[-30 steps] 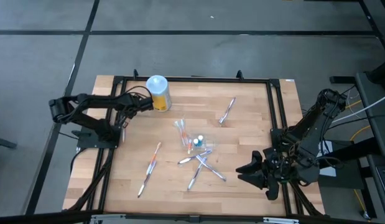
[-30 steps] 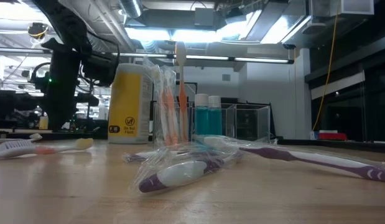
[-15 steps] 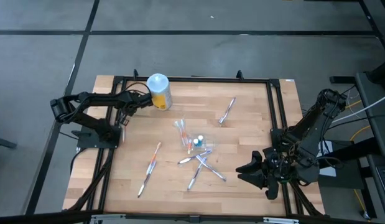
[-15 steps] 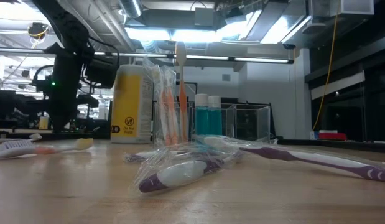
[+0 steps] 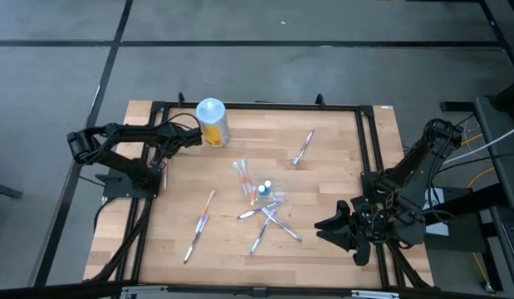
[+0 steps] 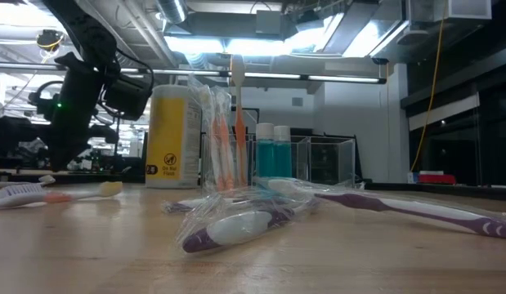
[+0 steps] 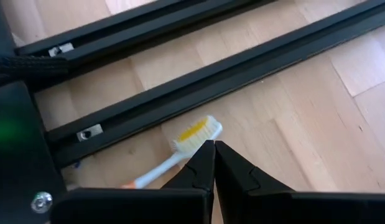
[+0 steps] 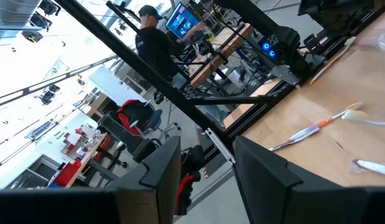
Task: Pick & Place toothbrushing station
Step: Put the white and orange toothbrush into the left compartment of the transparent organizer
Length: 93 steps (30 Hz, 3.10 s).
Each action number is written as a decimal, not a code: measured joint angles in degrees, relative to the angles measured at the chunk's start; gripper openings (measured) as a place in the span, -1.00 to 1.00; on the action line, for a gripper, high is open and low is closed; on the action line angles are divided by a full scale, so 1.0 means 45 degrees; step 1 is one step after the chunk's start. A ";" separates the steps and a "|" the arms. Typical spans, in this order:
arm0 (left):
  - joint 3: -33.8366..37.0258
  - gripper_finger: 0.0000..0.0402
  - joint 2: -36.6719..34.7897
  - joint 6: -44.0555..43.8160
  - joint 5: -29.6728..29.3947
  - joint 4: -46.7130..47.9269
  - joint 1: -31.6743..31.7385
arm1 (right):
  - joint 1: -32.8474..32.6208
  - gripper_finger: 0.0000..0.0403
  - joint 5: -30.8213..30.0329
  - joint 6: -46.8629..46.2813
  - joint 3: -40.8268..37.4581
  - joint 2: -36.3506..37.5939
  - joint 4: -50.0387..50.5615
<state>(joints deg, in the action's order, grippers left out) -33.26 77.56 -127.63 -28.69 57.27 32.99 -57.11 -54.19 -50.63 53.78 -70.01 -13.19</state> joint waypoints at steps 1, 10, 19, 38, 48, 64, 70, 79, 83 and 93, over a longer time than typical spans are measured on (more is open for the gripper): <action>0.0000 -0.99 0.0000 -0.0006 -0.0009 0.0047 0.0000 | -0.0002 -0.23 0.0001 -0.0029 0.0000 0.0003 0.0015; 0.0000 -0.99 -0.0005 0.0057 0.0095 0.0950 0.0034 | 0.0003 -0.23 0.0049 -0.0203 0.0000 -0.0002 0.0129; 0.0000 -0.99 0.0359 0.0198 0.0652 0.0934 0.0033 | 0.0003 -0.23 0.0174 -0.0228 0.0000 -0.0002 0.0213; -0.0292 -0.99 0.3664 -0.0001 0.1780 0.0282 -0.2342 | -0.0274 -0.23 0.0272 -0.0320 0.0000 -0.0002 0.0209; -0.1197 -0.99 0.3551 -0.0054 0.3120 0.0471 -0.5012 | -0.0274 -0.23 0.0238 0.0282 0.0003 -0.0002 0.0198; -0.5263 -0.99 0.5057 0.0052 0.3071 -0.2261 -0.9121 | -0.0274 -0.23 -0.0194 0.1796 0.0002 -0.0002 -0.0856; -0.6318 -0.99 0.5513 0.0092 0.2398 -0.2439 -1.0119 | -0.0259 -0.23 -0.0532 0.2269 0.0005 -0.0002 -0.1112; -0.6577 -0.99 0.4580 0.2580 -0.0073 -0.1987 -1.0804 | -0.0259 -0.23 -0.0529 0.2220 0.0005 -0.0002 -0.1438; -0.6567 -0.95 0.3969 0.5099 0.0215 -0.1136 -1.1003 | -0.0259 -0.23 -0.0529 0.2361 0.0005 -0.0002 -0.1599; -0.6567 -0.93 0.3453 2.1720 0.5527 -0.3841 -1.2279 | -0.0216 -0.23 -0.0529 0.2453 0.0005 -0.0002 -0.1672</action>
<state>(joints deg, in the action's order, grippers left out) -62.81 93.10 -29.89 -3.82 39.98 -22.26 -58.08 -56.58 -39.59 53.80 -70.02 -20.71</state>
